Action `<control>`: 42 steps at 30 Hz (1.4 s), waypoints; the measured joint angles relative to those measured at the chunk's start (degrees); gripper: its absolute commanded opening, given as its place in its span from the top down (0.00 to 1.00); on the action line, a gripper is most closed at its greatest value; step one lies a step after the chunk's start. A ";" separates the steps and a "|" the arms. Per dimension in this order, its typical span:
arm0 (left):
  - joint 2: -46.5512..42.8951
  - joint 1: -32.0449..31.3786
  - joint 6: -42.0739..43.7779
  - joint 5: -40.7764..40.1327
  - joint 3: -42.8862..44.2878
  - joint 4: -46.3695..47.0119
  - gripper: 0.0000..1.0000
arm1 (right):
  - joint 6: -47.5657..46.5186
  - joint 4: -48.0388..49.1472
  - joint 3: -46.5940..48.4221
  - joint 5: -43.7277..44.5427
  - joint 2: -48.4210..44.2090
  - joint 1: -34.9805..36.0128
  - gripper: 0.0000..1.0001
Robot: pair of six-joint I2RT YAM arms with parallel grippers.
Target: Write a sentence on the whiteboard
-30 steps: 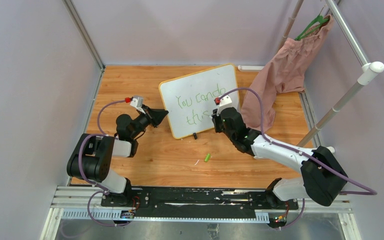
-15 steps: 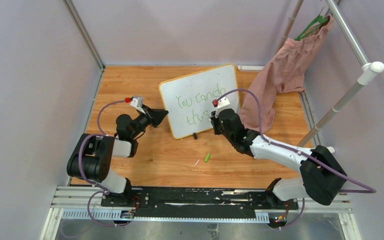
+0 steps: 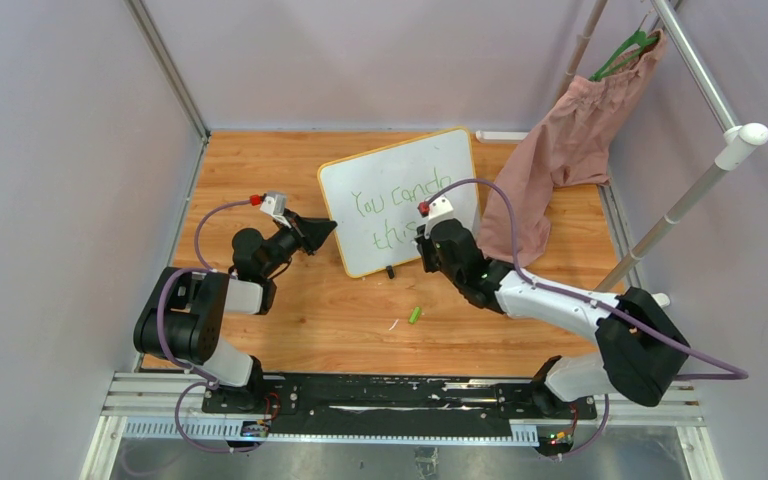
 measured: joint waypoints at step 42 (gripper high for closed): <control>0.00 -0.07 0.00 -0.11 0.00 0.02 1.00 | 2.40 2.19 -7.45 -0.48 -10.84 -4.81 1.00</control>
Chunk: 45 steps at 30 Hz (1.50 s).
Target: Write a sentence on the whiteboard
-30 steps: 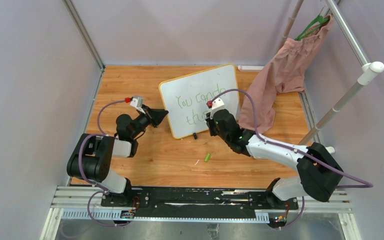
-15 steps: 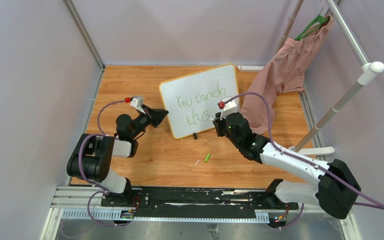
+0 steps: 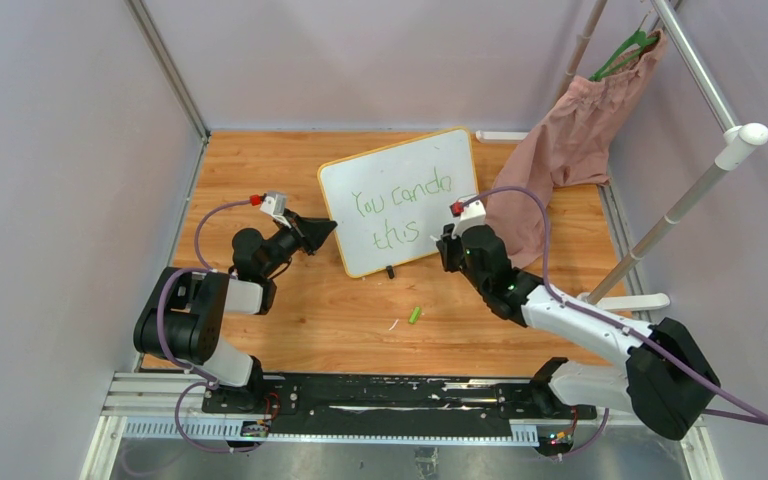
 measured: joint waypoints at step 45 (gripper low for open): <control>0.00 0.00 0.00 0.02 0.00 0.00 1.00 | 1.40 4.35 0.90 -1.95 6.40 -1.75 1.00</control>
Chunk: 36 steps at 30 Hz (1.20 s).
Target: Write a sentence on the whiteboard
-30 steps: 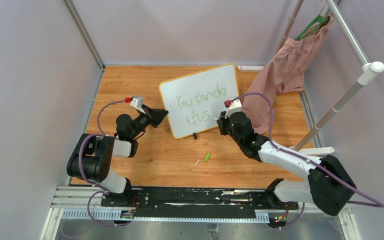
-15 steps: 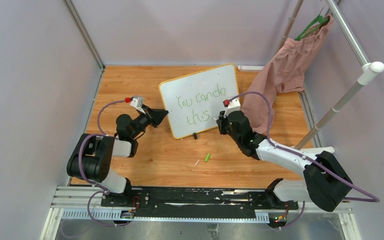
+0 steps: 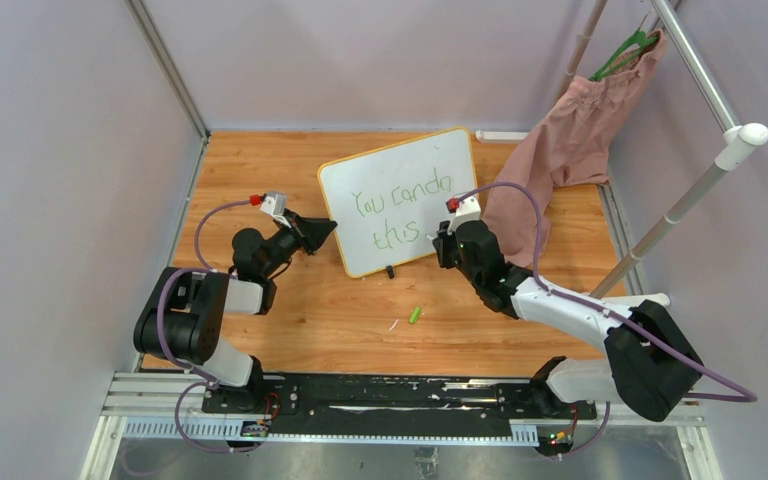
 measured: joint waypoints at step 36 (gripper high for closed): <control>-0.04 -0.02 0.15 -0.20 0.00 -0.11 1.00 | 2.51 -3.87 -0.13 -3.10 -11.45 -0.26 1.00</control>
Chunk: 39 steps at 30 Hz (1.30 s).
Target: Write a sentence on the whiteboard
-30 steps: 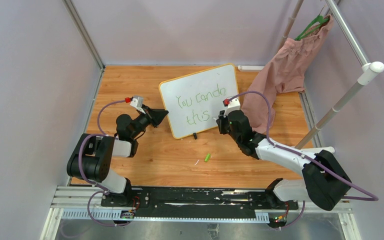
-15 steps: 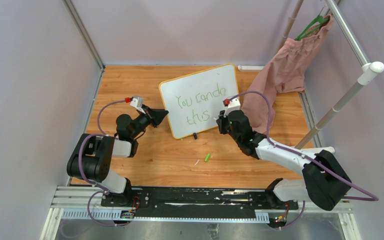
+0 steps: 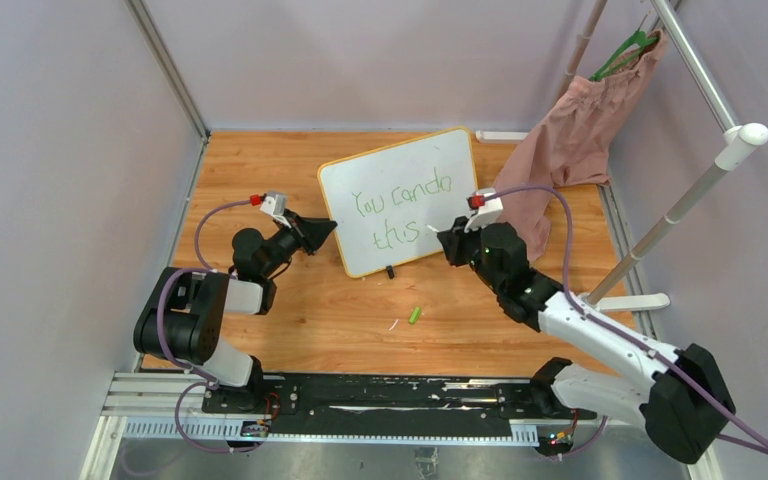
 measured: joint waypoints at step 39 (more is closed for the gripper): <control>-36.48 -1.05 17.20 -24.00 -0.48 -43.34 0.00 | -0.68 -25.20 -5.81 -13.16 -35.67 -0.09 1.00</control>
